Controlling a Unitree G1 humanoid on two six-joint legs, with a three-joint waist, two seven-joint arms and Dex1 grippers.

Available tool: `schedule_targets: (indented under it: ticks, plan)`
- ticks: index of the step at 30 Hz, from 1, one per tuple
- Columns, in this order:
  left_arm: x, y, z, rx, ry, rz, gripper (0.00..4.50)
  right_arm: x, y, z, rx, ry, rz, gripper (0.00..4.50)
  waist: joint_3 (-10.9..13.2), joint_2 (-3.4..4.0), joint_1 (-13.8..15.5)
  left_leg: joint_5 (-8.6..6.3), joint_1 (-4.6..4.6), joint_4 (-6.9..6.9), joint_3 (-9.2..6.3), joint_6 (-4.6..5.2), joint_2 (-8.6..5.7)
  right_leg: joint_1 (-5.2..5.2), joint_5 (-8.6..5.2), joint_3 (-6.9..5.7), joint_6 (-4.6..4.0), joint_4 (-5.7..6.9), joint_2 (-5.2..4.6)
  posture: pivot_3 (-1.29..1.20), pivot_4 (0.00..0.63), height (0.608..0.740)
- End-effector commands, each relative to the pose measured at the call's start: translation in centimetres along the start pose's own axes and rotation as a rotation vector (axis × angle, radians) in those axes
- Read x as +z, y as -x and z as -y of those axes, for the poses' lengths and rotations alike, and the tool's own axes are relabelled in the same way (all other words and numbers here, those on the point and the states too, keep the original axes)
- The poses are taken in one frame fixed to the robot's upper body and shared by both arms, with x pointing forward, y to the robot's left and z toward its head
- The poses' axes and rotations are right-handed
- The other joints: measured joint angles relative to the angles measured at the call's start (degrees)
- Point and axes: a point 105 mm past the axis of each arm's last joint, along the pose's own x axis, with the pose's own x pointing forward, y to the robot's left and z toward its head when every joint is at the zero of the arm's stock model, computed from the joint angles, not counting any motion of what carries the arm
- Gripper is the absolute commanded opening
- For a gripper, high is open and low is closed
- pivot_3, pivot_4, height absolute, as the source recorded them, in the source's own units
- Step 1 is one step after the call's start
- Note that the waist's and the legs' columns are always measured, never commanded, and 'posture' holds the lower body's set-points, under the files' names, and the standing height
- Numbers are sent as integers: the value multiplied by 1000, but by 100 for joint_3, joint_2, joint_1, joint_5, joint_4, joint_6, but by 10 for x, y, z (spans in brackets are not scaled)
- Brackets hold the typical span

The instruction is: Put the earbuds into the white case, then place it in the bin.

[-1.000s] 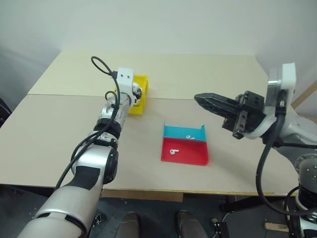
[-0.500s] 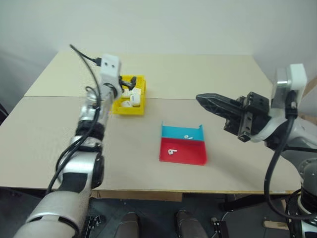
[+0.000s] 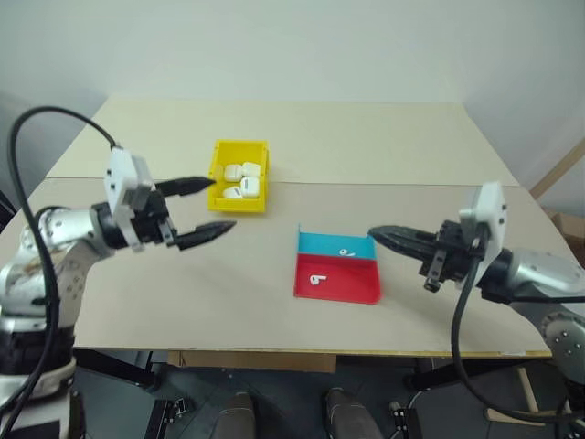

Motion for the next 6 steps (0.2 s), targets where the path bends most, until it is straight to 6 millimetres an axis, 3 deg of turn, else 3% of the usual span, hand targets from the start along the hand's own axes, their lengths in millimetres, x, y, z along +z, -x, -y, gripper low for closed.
schedule_targets:
  ticks: [1, 6]
  plan:
    - [16, 6, 23, -73, -42, -4, 4484, 6, 11, -4, 20, 72, -11, 0, 0, 0, -7, 0, 1, 0, 0, 0, 0, 0, 0, 0, -1, 1, 1, 0, 150, 740]
    - [11, 9, 30, -71, 19, -39, 4484, 5, 15, -10, 47, 67, -19, 0, -1, -1, -14, 0, 6, 0, 1, 0, 2, 4, -6, 2, 7, 2, 3, 0, 150, 740]
